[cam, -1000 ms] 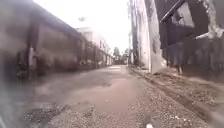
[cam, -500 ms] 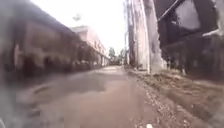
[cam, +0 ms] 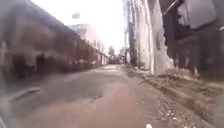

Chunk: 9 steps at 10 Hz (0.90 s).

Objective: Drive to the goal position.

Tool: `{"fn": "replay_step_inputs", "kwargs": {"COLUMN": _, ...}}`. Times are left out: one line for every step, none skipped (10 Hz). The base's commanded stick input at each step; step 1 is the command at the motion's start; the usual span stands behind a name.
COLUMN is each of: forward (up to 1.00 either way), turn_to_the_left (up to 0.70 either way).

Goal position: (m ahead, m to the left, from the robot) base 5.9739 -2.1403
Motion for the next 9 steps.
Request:
{"fn": "replay_step_inputs", "kwargs": {"forward": 1.0, "turn_to_the_left": -0.13}}
{"fn": "replay_step_inputs", "kwargs": {"forward": 1.0, "turn_to_the_left": -0.23}}
{"fn": "replay_step_inputs", "kwargs": {"forward": 1.0, "turn_to_the_left": -0.14}}
{"fn": "replay_step_inputs", "kwargs": {"forward": 1.0, "turn_to_the_left": 0.0}}
{"fn": "replay_step_inputs", "kwargs": {"forward": 1.0, "turn_to_the_left": 0.0}}
{"fn": "replay_step_inputs", "kwargs": {"forward": 1.0, "turn_to_the_left": 0.0}}
{"fn": "replay_step_inputs", "kwargs": {"forward": 1.0, "turn_to_the_left": 0.0}}
{"fn": "replay_step_inputs", "kwargs": {"forward": 1.0, "turn_to_the_left": 0.0}}
{"fn": "replay_step_inputs", "kwargs": {"forward": 1.0, "turn_to_the_left": 0.0}}
